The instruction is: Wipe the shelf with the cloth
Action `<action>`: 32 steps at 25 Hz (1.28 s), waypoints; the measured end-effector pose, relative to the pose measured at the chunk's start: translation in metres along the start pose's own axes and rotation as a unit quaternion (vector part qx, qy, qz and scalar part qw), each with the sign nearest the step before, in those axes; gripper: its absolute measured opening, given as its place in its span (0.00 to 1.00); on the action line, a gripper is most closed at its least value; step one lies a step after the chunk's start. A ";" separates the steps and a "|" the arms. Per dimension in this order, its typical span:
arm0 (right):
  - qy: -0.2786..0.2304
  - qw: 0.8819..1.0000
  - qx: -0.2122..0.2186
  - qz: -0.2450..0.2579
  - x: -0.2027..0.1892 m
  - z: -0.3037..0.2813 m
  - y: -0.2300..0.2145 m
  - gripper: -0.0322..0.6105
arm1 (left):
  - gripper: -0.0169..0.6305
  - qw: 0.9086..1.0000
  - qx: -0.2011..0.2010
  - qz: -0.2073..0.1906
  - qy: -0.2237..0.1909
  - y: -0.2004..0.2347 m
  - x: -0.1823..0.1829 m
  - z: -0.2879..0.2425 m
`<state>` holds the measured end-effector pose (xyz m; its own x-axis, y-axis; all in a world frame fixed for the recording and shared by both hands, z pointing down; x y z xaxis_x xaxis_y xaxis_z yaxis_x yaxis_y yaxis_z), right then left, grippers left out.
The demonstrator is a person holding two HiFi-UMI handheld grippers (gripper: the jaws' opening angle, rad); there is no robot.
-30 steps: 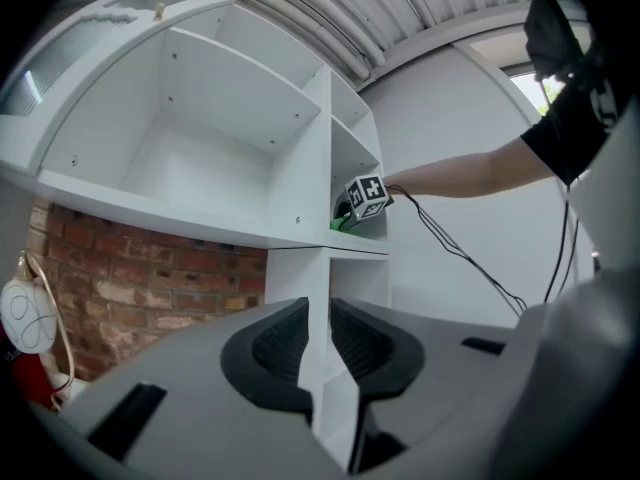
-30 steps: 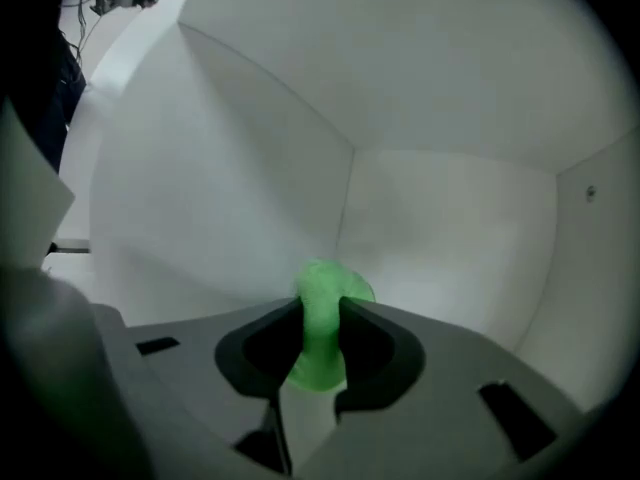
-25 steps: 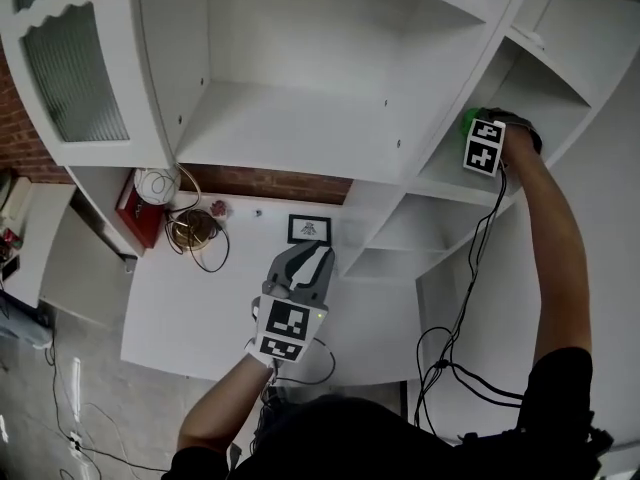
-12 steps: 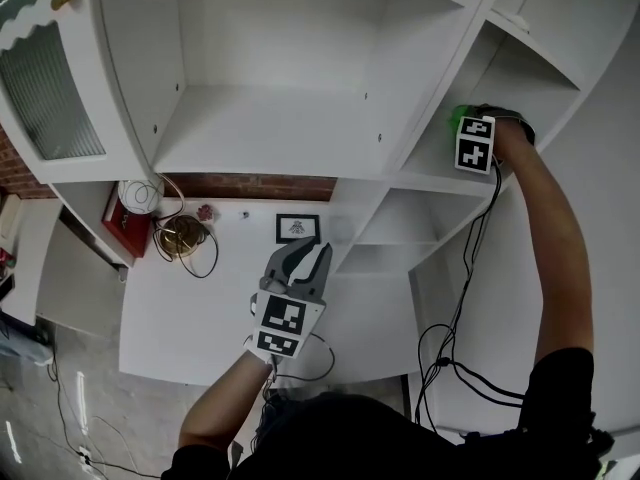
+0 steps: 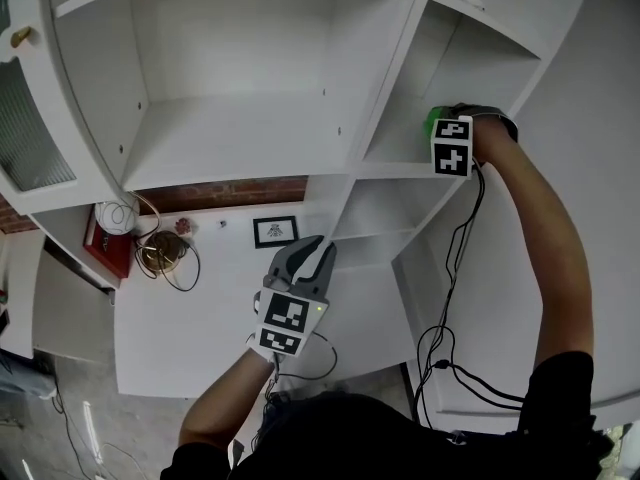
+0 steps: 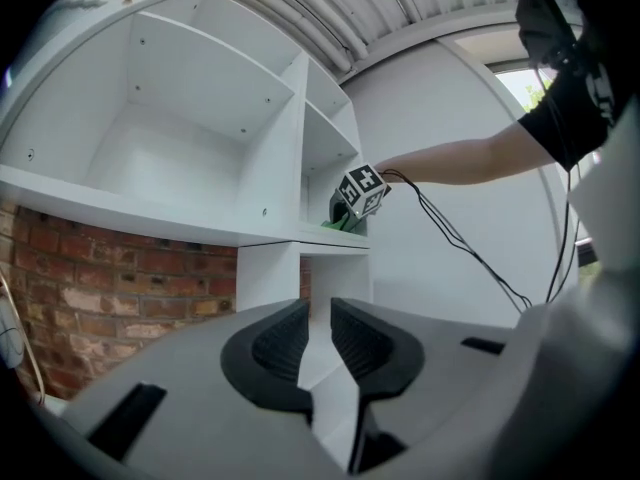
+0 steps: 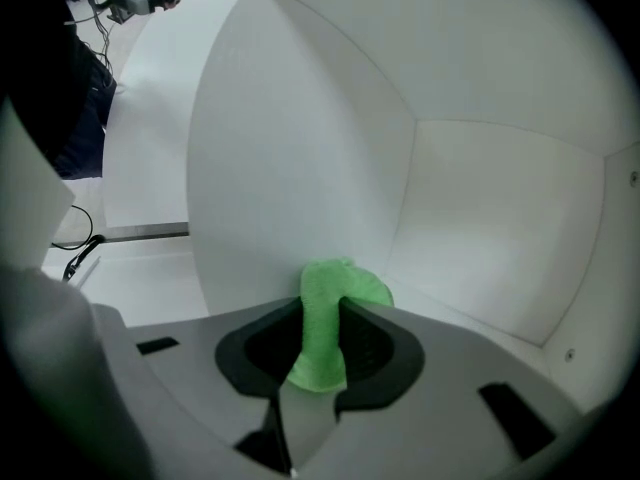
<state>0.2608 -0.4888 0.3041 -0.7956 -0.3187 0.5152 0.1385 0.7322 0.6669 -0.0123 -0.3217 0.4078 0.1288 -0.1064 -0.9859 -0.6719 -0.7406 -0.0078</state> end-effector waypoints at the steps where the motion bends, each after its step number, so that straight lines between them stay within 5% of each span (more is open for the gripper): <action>1: -0.001 1.000 0.001 0.000 -0.002 0.004 0.004 0.19 | 0.13 1.000 -0.007 -0.002 -0.001 -0.004 0.001 -0.002; 17: -0.035 0.999 -0.020 0.001 -0.032 0.052 0.070 0.19 | 0.13 0.995 -0.094 -0.026 0.003 -0.080 0.006 -0.025; 22: -0.053 0.999 0.005 0.001 -0.041 0.059 0.099 0.19 | 0.13 0.994 -0.101 -0.026 0.013 -0.095 0.001 -0.029; 28: -0.127 0.990 0.051 -0.044 -0.036 0.063 0.136 0.19 | 0.13 0.996 -0.081 -0.001 0.036 -0.088 -0.013 -0.036; 32: -0.190 0.975 0.035 -0.107 -0.039 0.071 0.150 0.19 | 0.13 0.998 -0.061 0.003 0.029 -0.081 -0.006 -0.042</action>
<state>0.2706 -0.3237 0.3462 -0.9648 -0.2324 0.1231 -0.0843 0.7165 0.6924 0.0724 -0.2891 0.4218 0.1698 -0.1460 -0.9746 -0.5800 -0.8144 0.0210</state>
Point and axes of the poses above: the fingertips, and each gripper's own axes: z backward along the fingers, y to its left, x out of its top, the point moved 2 cm from there along z, backward along the fingers, and after that the axes turned 6 degrees about y, right-handed, at the moved point
